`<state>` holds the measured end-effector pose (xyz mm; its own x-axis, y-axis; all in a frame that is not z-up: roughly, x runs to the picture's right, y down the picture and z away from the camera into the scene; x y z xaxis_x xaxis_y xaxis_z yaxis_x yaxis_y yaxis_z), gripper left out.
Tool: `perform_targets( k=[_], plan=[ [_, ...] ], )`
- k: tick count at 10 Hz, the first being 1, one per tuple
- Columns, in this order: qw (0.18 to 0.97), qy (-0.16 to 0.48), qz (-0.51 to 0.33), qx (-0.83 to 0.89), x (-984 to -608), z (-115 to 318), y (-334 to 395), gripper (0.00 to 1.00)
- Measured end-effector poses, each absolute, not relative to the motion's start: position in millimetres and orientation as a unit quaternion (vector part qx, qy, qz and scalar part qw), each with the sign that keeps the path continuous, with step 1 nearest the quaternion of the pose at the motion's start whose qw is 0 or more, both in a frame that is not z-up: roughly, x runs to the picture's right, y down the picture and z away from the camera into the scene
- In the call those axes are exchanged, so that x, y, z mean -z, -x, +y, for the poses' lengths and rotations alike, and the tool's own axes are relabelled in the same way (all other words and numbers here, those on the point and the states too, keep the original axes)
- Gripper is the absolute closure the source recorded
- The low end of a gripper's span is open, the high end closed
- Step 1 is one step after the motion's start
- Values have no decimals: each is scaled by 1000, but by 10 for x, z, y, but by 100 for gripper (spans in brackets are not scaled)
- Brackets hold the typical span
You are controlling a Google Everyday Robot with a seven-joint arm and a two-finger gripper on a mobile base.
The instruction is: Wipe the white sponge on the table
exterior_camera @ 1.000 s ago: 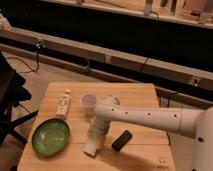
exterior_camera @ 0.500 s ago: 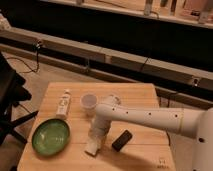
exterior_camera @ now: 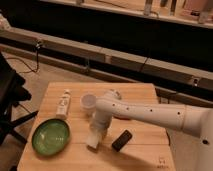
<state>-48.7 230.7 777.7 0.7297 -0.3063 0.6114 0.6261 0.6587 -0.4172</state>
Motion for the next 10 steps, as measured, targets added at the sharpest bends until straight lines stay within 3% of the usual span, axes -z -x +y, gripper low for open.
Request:
perform_targets(
  k=[6,10],
  plan=[
    [857,308,-282,301,-7929,2297,1044,99],
    [849,307,-302,304,-7802,2523,1130,99]
  ],
)
